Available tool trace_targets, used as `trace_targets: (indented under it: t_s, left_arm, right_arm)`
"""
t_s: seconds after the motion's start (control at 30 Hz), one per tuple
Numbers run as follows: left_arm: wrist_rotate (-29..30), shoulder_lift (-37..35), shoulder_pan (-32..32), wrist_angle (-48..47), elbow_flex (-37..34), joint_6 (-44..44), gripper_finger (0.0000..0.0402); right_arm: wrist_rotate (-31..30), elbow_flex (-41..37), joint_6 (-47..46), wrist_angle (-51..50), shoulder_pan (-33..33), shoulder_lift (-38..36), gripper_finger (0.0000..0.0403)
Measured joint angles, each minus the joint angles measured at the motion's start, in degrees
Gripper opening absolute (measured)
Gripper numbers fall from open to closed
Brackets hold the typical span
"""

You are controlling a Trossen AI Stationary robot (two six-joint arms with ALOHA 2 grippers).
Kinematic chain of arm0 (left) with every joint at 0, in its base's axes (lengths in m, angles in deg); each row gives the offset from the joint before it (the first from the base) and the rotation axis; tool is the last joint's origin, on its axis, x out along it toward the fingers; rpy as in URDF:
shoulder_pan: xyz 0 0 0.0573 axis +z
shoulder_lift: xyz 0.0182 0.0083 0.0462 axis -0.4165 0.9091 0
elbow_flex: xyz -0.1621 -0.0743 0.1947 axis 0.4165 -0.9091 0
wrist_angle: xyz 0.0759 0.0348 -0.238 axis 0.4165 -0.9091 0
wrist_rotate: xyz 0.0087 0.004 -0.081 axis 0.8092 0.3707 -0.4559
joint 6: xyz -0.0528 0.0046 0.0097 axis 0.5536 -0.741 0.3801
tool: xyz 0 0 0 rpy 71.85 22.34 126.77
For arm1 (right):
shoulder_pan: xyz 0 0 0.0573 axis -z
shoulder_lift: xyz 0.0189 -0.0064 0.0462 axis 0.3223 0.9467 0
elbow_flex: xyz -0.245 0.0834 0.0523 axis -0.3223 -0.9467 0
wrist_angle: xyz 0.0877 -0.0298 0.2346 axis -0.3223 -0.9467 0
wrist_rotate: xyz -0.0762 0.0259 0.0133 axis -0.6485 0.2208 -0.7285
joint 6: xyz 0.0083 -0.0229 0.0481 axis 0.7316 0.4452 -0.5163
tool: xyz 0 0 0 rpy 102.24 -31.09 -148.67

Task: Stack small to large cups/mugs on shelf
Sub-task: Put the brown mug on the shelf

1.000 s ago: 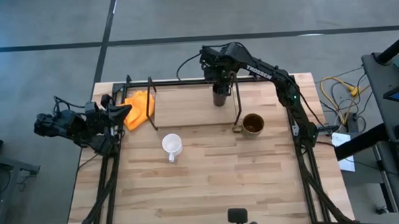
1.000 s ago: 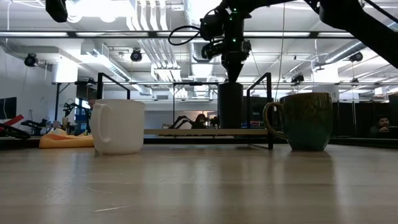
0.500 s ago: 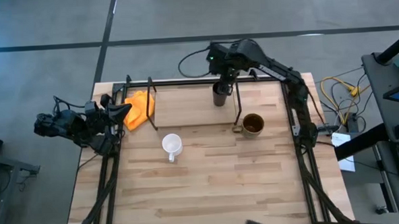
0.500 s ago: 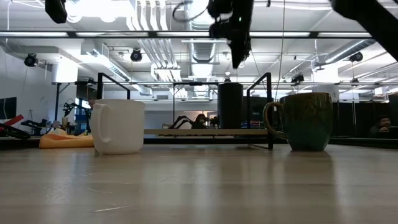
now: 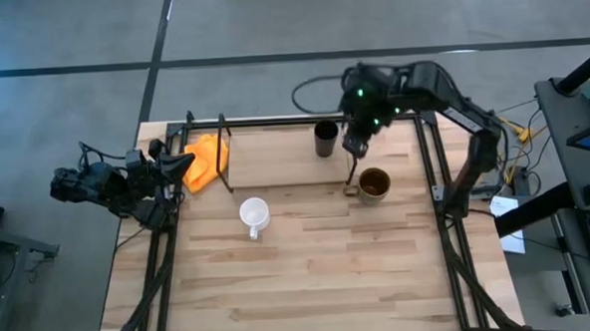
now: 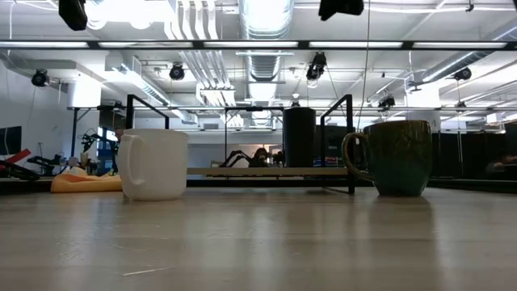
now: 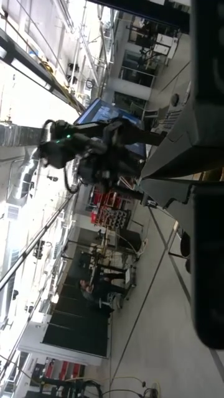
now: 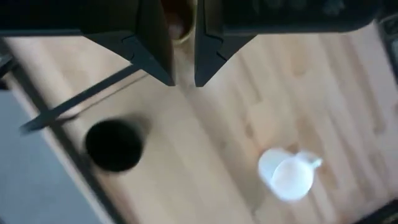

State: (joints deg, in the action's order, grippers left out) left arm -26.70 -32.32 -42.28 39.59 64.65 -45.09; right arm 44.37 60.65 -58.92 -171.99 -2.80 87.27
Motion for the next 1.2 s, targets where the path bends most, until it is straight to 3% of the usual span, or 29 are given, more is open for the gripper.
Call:
trace_targets:
  t_s: [0.13, 0.47, 0.63, 0.87, 1.03, 1.2]
  left_arm:
    - [0.0, 0.0, 0.0, 0.0, 0.0, 0.02, 0.0]
    - [-0.04, 0.0, -0.02, -0.14, 0.0, 0.02, 0.0]
    - [-0.06, 0.0, 0.0, -0.2, 0.0, 0.02, 0.0]
    - [-0.11, 0.04, -0.01, -0.11, 0.0, 0.02, 0.0]
    - [-0.13, 0.02, 0.0, -0.11, 0.0, 0.02, 0.0]
    - [-0.14, 0.04, 0.0, -0.04, 0.0, 0.02, 0.0]
  right_arm:
    - [4.35, -9.21, -7.47, -0.05, -4.07, -2.97, 0.0054]
    - [4.34, -30.2, -20.26, -0.11, -11.3, -8.07, 0.0054]
    - [4.12, -36.68, -20.13, -0.17, -11.89, -7.94, 0.0054]
    - [2.64, -45.17, -13.0, 0.28, -11.99, -6.31, 0.0054]
    - [2.25, -47.28, -11.82, 1.21, -11.99, -5.54, 0.0054]
    - [-1.87, -47.28, -7.92, 3.58, -12.02, -5.52, 0.0054]
